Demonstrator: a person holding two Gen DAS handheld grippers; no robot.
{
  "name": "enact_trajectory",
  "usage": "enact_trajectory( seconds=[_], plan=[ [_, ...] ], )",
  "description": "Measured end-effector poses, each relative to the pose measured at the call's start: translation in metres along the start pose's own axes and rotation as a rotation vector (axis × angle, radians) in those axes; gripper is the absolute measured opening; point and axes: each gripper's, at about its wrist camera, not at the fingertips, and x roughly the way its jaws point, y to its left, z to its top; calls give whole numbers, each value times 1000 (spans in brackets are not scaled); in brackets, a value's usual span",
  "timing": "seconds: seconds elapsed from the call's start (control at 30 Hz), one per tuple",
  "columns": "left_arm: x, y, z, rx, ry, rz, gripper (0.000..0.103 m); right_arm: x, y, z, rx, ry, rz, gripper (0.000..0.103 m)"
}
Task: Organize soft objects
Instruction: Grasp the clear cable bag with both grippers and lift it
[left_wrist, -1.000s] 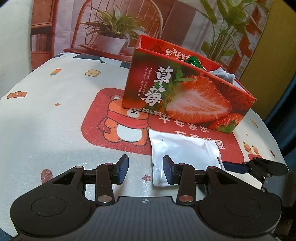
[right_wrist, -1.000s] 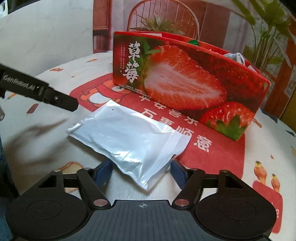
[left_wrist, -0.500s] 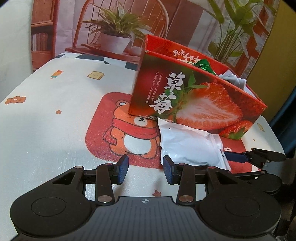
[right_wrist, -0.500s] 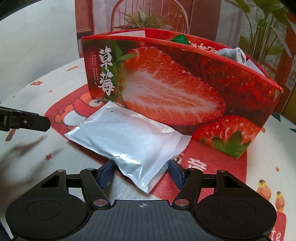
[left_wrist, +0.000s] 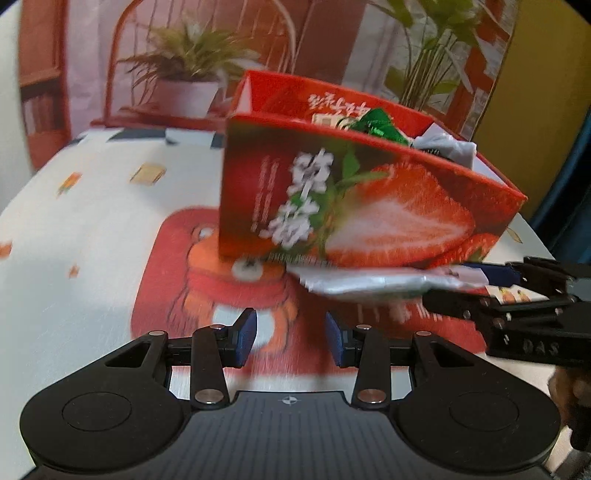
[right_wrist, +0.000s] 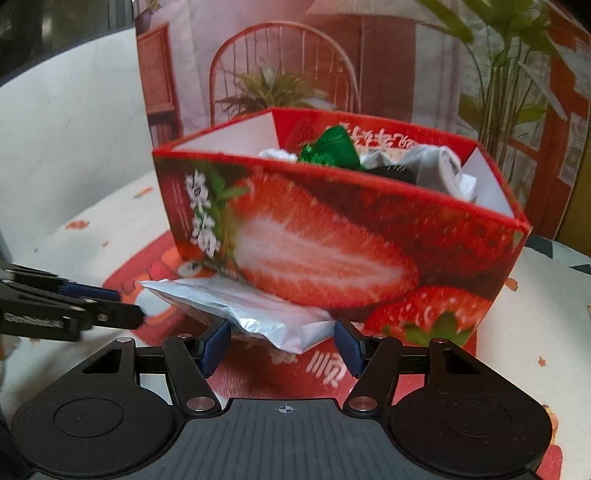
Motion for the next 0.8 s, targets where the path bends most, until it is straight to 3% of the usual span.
enact_trajectory(
  seconds=[0.5,0.67,0.8],
  plan=[
    [26,-9,28,88,-31,-76,43,12,-11,11,-136,-24,-12,57],
    [31,-14,34,170,-53,-114,44,20,-9,14,-191,-29,-20,34],
    [33,-12,39,182,-74,-137,48,22,-11,16,-205,-35,-17,24]
  ],
)
